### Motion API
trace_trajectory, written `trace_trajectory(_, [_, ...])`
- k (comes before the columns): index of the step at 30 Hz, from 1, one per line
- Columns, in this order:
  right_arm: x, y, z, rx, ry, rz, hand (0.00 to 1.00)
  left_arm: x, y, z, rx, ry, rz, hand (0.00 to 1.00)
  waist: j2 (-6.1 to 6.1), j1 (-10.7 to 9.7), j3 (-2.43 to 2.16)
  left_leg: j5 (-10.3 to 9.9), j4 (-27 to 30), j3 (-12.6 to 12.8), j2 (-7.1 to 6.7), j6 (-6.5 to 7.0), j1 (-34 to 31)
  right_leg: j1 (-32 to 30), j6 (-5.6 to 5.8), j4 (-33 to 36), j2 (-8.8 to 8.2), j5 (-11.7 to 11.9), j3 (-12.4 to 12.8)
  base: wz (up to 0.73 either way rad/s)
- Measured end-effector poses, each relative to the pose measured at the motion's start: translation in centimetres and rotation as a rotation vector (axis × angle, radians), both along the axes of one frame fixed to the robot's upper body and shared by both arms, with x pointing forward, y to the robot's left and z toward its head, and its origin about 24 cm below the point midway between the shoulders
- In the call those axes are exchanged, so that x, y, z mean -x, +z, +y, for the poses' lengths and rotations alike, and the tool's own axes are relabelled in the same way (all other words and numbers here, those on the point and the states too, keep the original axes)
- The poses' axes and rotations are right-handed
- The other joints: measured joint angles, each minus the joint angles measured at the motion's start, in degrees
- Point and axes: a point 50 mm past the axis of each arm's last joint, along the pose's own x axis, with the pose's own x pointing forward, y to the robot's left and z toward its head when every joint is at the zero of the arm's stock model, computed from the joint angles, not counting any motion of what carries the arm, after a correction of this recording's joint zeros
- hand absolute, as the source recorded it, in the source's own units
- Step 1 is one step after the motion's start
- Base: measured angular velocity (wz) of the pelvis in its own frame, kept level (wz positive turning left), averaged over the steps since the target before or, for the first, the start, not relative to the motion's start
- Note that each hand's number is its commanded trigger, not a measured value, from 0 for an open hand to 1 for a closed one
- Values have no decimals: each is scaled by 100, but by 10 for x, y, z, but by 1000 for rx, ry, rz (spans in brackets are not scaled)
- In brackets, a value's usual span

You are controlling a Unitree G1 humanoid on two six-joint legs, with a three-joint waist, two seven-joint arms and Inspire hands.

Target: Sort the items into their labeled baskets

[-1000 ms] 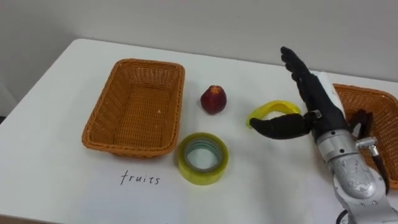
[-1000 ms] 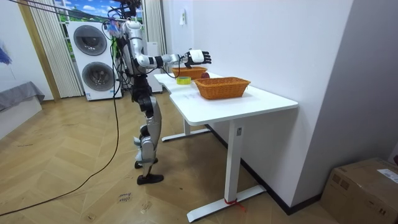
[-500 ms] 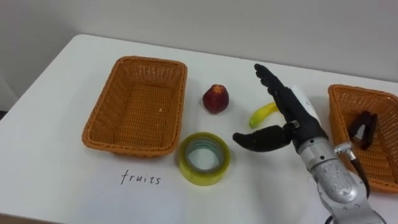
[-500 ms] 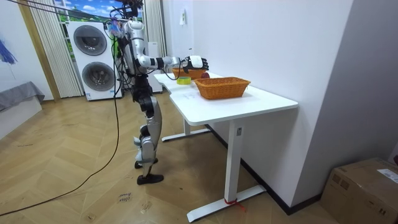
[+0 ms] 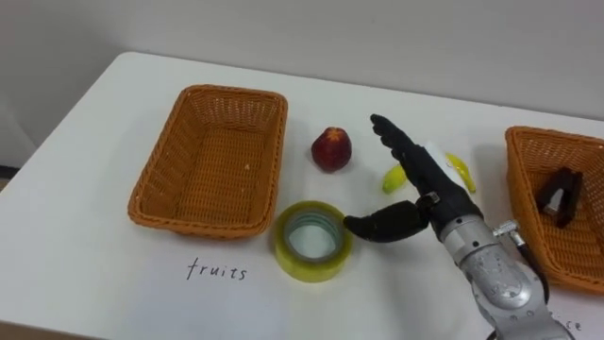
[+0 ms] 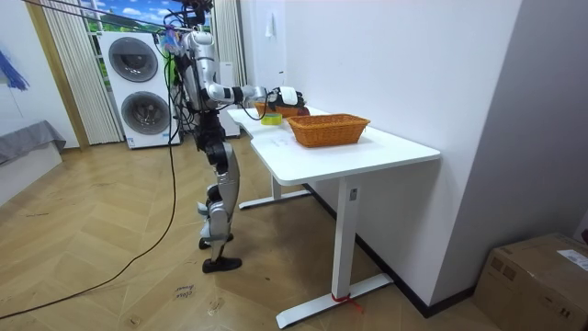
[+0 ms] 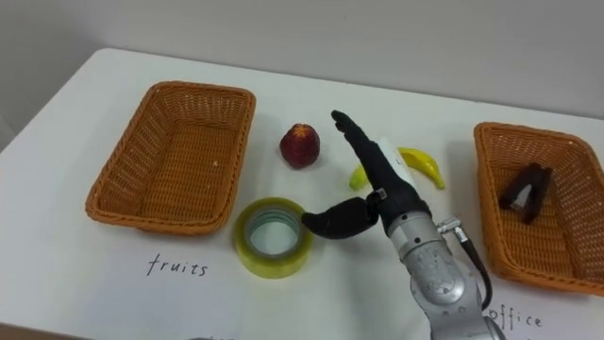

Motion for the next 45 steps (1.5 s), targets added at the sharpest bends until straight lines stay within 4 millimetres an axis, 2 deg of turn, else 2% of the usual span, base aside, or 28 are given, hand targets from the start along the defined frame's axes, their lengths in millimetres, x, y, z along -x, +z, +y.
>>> trace_trajectory(7, [1,-2,3,-10,11,14,0,0,-1,-2,2,-12,5,0,-27,101,-1,0,14,-3,-2,1,2,7,0,4,-4,0,-2,0])
trace_trajectory(14, [3,-14,11,-4,55,80,0,1,-1,-2,2,-10,19,0,-24,207,5,0,27,-11,-2,1,7,26,0,6,-6,0,-8,0])
trace_trajectory(23, [3,-14,12,-11,80,94,0,1,-2,-4,8,-9,26,0,-9,280,17,0,12,-24,-1,1,25,43,0,5,-2,0,-10,0])
trace_trajectory(31, [4,-17,16,-8,97,107,0,1,-3,-6,13,-15,34,0,5,279,68,-1,1,-33,-3,1,12,30,0,0,0,0,-14,0])
trace_trajectory(36, [3,-17,16,-8,105,109,0,-2,-4,-8,21,-35,34,0,2,275,67,-1,-1,-63,-6,1,5,28,0,0,1,0,-32,0])
trace_trajectory(42, [0,-18,16,1,107,115,0,-2,-5,-9,39,-37,43,0,-55,282,35,0,13,-68,-8,1,6,35,0,0,-1,0,-42,0])
trace_trajectory(45, [0,-19,16,1,107,115,0,-2,-5,-9,44,-37,46,0,-76,283,38,0,27,-69,-8,1,8,44,0,1,-2,0,-42,0])
